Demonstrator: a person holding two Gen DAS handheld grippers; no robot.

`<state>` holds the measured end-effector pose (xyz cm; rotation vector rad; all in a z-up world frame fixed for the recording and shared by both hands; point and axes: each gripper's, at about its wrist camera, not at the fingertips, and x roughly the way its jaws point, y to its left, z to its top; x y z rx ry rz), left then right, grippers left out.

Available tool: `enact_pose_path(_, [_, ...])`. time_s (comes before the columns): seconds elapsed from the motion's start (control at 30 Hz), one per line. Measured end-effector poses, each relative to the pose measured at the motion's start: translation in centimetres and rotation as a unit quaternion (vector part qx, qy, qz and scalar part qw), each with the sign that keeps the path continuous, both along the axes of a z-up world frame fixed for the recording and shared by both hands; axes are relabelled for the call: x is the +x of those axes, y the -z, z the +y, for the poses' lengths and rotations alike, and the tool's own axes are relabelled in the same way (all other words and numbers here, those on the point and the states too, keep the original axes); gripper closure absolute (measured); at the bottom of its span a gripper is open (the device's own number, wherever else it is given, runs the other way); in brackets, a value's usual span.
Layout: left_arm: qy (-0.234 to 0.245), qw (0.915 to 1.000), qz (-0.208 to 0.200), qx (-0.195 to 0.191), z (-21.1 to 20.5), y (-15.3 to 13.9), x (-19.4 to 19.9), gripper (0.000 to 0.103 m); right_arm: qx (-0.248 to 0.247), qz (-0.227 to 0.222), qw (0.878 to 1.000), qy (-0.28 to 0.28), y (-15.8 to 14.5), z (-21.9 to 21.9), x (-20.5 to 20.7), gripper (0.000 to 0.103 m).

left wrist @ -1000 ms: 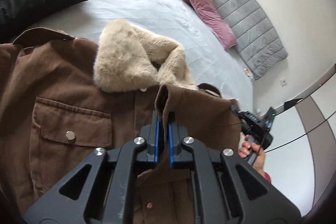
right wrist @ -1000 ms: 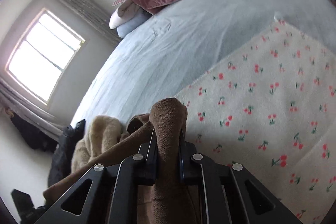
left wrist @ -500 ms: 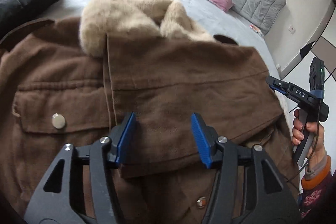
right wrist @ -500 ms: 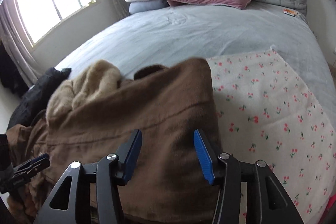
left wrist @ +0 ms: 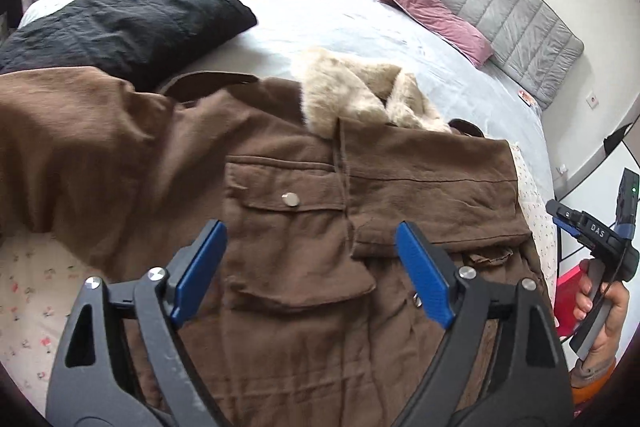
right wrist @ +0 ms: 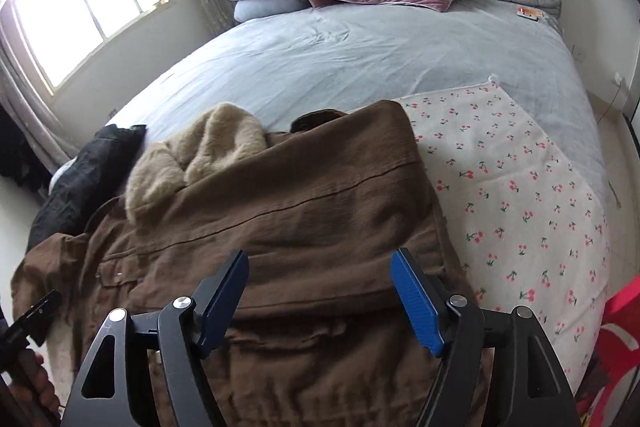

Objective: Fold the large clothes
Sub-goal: 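Grasp the other sleeve with the left tool and fold it across the jacket front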

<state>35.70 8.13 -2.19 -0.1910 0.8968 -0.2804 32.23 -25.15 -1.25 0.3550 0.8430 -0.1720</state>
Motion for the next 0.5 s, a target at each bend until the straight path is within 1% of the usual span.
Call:
enact_pose_path(0.07, [-0.031,0.9995,0.001,0.005,2.8,-0.6,-0.9,0.009,-0.008,-0.002,1.000,-0.011,-0.9,1.5,-0.7,0.025])
enact_pose_path(0.13, [-0.064,0.9979,0.004,0.006,6.1,-1.2,-1.8,0.008,-0.010,-0.015,1.000,-0.025,-1.3,2.9,-1.7,0.022])
enact_pose_path(0.2, [-0.098,0.9951,0.005,0.012,9.6,-1.6,-2.9,0.008,0.001,-0.030,0.999,-0.033,-1.3,3.7,-2.5,0.019])
enact_pose_path(0.27, [-0.137,0.9905,0.004,0.014,13.1,-1.8,-3.7,0.008,0.003,-0.025,0.999,-0.043,-1.9,4.5,-2.2,0.019])
enact_pose_path(0.33, [-0.182,0.9833,0.010,0.005,17.3,-1.5,-4.6,0.008,0.007,-0.046,0.997,-0.061,-2.3,4.9,-2.5,0.019])
enact_pose_path(0.37, [-0.206,0.9785,0.016,-0.003,19.5,-1.2,-4.9,0.008,0.006,-0.048,0.997,-0.063,-2.2,4.9,-2.4,0.019])
enact_pose_path(0.43, [-0.250,0.9675,0.024,-0.027,23.5,-0.4,-5.8,0.008,-0.001,-0.038,0.998,-0.058,-1.7,5.0,-2.1,0.019])
enact_pose_path(0.5, [-0.290,0.9554,0.022,-0.053,27.1,0.3,-6.7,0.008,-0.001,-0.023,0.998,-0.055,-0.9,5.2,-1.6,0.018])
